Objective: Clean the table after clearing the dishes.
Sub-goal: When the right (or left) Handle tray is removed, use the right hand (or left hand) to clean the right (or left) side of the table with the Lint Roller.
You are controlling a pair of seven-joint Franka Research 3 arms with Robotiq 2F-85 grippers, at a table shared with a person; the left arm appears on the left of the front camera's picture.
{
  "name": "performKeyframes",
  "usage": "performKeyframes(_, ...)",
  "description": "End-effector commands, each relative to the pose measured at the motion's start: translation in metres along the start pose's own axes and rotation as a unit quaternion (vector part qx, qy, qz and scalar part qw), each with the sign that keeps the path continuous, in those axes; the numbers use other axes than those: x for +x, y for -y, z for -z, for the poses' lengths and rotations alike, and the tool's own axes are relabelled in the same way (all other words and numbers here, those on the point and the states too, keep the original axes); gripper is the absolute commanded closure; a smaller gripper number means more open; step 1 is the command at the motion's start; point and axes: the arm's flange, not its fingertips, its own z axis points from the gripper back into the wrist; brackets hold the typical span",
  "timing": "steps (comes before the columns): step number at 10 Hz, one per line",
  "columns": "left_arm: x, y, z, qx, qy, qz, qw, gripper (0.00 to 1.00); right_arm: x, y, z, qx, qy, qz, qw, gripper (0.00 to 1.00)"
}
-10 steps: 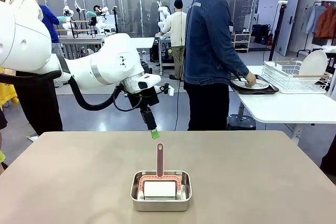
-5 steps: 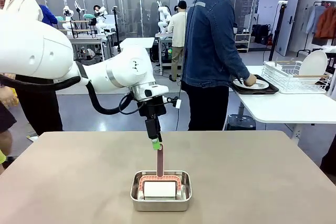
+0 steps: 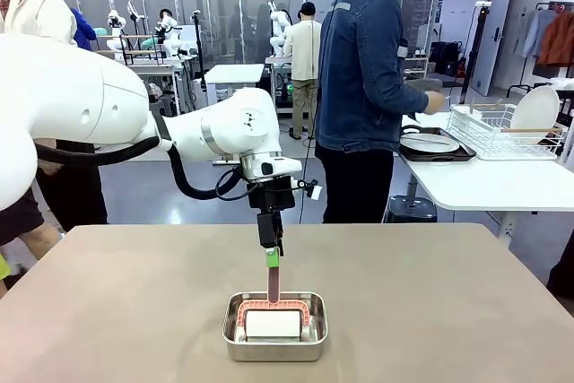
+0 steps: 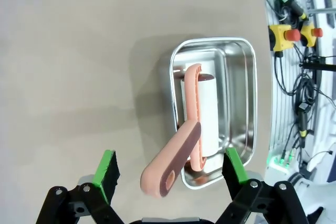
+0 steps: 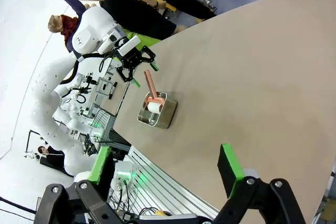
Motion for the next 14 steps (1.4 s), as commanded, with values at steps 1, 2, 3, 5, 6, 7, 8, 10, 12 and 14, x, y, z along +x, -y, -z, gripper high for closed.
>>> performKeyframes(1, 0.006, -0.001, 0.003, -0.021, -0.033, -0.025, 0.999, 0.00, -0.002, -0.001, -0.001, 0.006, 0.000, -0.007, 1.000, 0.00)
performKeyframes(2, 0.010, 0.002, 0.005, -0.024, -0.045, -0.028, 0.998, 0.00, -0.002, -0.001, -0.001, 0.006, 0.000, -0.007, 1.000, 0.00)
performKeyframes(3, 0.011, 0.003, 0.004, -0.023, -0.046, -0.028, 0.998, 0.00, -0.002, -0.001, -0.001, 0.006, 0.000, -0.007, 1.000, 0.00)
performKeyframes(5, 0.012, 0.004, 0.010, -0.030, -0.048, -0.033, 0.998, 0.00, -0.002, -0.001, -0.001, 0.006, 0.000, -0.007, 1.000, 0.00)
performKeyframes(6, 0.013, 0.004, 0.011, -0.030, -0.063, -0.041, 0.997, 0.00, -0.002, -0.001, -0.001, 0.006, 0.000, -0.007, 1.000, 0.00)
performKeyframes(7, 0.013, 0.005, 0.012, -0.037, -0.074, -0.043, 0.996, 0.00, -0.002, -0.001, -0.001, 0.006, 0.000, -0.007, 1.000, 0.00)
performKeyframes(8, 0.015, 0.003, 0.016, -0.047, -0.081, -0.046, 0.995, 0.00, -0.002, -0.001, -0.001, 0.006, 0.000, -0.007, 1.000, 0.00)
performKeyframes(10, 0.016, 0.003, 0.019, -0.050, -0.071, -0.043, 0.995, 0.15, -0.002, -0.001, -0.001, 0.006, 0.000, -0.007, 1.000, 0.00)
performKeyframes(12, 0.017, 0.002, 0.021, -0.048, -0.071, -0.046, 0.995, 0.69, -0.002, -0.001, -0.001, 0.006, 0.000, -0.007, 1.000, 0.00)
performKeyframes(14, 0.021, 0.001, 0.025, -0.058, -0.077, -0.050, 0.994, 1.00, -0.002, -0.001, -0.001, 0.006, 0.000, -0.007, 1.000, 0.00)
